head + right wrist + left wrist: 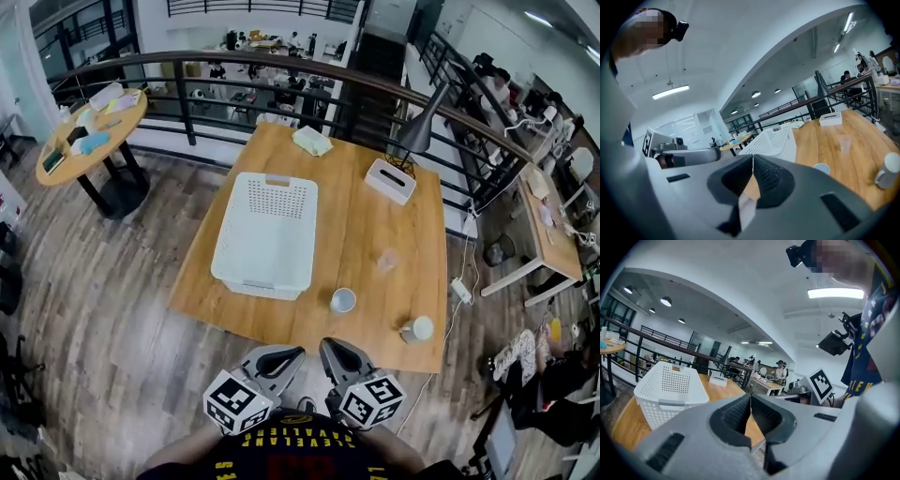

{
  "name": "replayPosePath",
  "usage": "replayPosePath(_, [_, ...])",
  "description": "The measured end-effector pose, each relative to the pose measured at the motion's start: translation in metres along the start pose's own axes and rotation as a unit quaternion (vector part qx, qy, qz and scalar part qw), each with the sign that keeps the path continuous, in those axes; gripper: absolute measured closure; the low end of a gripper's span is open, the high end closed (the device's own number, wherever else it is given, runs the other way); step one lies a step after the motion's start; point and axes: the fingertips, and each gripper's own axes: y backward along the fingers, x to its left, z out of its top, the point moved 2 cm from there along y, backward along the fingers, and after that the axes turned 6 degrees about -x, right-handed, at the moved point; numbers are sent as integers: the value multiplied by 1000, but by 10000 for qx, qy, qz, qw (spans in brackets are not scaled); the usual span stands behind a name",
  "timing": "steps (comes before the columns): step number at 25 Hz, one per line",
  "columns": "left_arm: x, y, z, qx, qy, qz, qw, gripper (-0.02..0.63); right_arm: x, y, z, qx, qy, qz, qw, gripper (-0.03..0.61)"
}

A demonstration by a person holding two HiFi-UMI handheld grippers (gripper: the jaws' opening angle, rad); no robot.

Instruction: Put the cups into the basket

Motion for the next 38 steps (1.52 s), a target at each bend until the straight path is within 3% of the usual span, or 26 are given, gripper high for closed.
replayPosePath(10, [81,21,19,13,227,-267,9994,601,9,-67,12,27,73,-532,9986,563])
replayPosePath(14, [86,12,11,125,343,-579,9977,601,-14,-66,18,285,800,-848,9928,561])
replayPosePath(19, [85,-8,6,263,314,-772,9962,601,-59,-66,-2,1292,2164,-836,9641,560])
replayPosePath(22, [87,-15,7,310,243,-689,9968,601,-78,-70,-13,1717,2606,-656,9478,485])
replayPosePath(26, [93,-15,17,236,138,-404,9988,601,-104,-78,-34,2354,3448,-246,9083,475])
replayPosePath(30, [93,-22,26,143,122,-282,9994,601,-132,-85,-51,2689,3607,179,8929,461])
replayPosePath(38, [84,-16,10,406,355,14,9985,601,-162,-78,-98,3388,3921,293,8548,449])
